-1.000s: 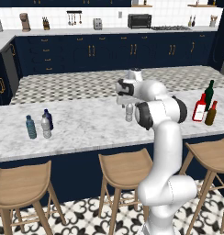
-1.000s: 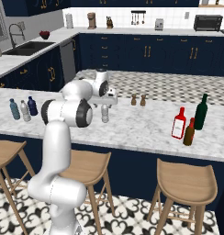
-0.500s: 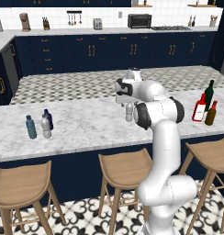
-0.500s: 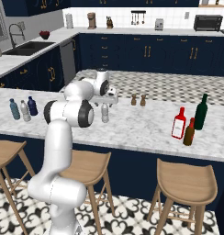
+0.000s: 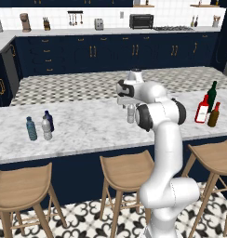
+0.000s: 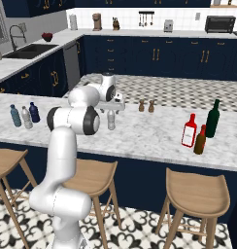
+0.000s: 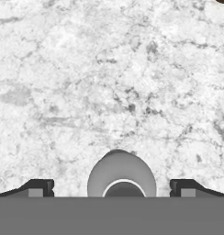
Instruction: Move the plastic bottles in the middle to the plastics group, and the glass bottles in the middle to the glass group.
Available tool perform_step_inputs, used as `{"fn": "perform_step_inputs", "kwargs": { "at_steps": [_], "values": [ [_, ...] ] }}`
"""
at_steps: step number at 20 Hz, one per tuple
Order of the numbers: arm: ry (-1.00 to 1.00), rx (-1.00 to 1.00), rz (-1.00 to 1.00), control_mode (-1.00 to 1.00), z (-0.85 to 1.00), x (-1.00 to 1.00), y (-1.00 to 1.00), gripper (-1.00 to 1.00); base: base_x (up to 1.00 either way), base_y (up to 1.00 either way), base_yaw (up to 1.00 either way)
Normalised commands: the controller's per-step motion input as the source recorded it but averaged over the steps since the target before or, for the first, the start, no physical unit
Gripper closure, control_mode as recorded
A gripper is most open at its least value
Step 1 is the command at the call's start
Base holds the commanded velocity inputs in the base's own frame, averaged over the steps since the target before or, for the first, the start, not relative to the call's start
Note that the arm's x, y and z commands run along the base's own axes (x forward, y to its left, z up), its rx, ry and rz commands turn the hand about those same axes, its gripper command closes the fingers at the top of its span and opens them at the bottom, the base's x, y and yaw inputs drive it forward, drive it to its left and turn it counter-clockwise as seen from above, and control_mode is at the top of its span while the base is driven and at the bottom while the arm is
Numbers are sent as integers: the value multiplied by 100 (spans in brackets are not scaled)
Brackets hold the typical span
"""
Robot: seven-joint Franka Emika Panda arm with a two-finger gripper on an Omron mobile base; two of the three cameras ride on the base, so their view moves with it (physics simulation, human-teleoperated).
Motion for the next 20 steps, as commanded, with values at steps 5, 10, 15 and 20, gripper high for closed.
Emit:
{"fn": "perform_step_inputs", "kwargs": {
  "at_steps": [5, 10, 15, 20],
  "values": [
    [0, 0, -1, -100, -15, 0, 0, -100, 0, 0, 0],
    [0, 0, 0, -100, 0, 0, 0, 100, 0, 0, 0],
    [0, 0, 0, -100, 0, -11, 0, 100, 0, 0, 0],
    [-1, 0, 0, -100, 1, -20, 0, 100, 0, 0, 0]
  ]
}}
